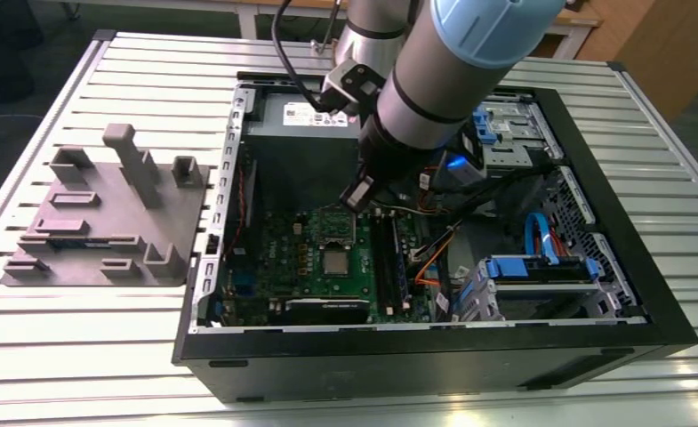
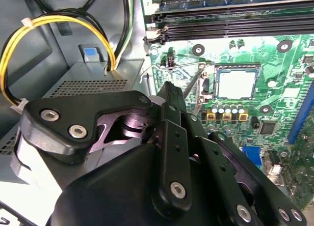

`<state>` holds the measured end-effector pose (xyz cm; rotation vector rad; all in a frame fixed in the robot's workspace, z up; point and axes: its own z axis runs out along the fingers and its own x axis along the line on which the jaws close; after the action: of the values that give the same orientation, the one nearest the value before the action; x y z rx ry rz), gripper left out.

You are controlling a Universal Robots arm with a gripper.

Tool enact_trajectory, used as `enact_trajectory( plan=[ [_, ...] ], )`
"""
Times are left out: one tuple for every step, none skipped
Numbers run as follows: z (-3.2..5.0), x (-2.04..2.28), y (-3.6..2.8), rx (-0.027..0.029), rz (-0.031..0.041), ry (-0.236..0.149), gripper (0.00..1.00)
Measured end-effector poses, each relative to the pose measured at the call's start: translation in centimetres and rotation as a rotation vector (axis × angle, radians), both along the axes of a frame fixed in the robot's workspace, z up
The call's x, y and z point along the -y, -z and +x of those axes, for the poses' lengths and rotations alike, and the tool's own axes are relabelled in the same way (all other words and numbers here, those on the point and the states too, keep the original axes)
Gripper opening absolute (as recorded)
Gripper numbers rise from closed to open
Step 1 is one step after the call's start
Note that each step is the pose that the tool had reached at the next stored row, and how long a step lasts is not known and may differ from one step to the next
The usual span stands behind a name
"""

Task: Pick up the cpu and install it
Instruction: 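Close the cpu cover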

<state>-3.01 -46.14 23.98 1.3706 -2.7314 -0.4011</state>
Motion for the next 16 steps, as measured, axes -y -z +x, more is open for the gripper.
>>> enact_trajectory(
  plan=[
    [0.0, 0.07, 0.0, 0.0, 0.0, -0.001, 0.1],
    [0.0, 0.12, 0.0, 0.0, 0.0, -0.001, 0.1],
    [-0.01, 0.13, 0.0, 0.0, 0.0, -0.002, 0.1],
    [0.0, 0.13, 0.0, 0.0, 0.0, -0.002, 0.1],
    [0.0, 0.15, 0.0, 0.0, 0.0, -0.002, 0.1],
    [0.0, 0.16, 0.0, 0.0, 0.0, -0.002, 0.1],
    [0.0, 0.16, 0.0, 0.0, 0.0, -0.002, 0.1],
    [0.0, 0.17, 0.0, 0.0, 0.0, -0.002, 0.1],
    [0.0, 0.19, 0.0, 0.0, 0.0, -0.002, 0.1],
    [0.0, 0.22, 0.0, 0.0, 0.0, -0.002, 0.1],
    [0.0, 0.24, 0.0, 0.0, 0.0, -0.002, 0.1],
    [0.0, 0.27, 0.0, 0.0, 0.0, -0.002, 0.1],
    [0.0, 0.31, 0.0, 0.0001, 0.0, -0.002, 0.1],
    [0.0, 0.34, 0.0, 0.0, 0.0, -0.002, 0.1],
    [0.0, 0.37, 0.0, 0.0, 0.0, -0.002, 0.1],
    [0.0, 0.4, 0.0, 0.0, 0.0, -0.002, 0.1]
  ],
)
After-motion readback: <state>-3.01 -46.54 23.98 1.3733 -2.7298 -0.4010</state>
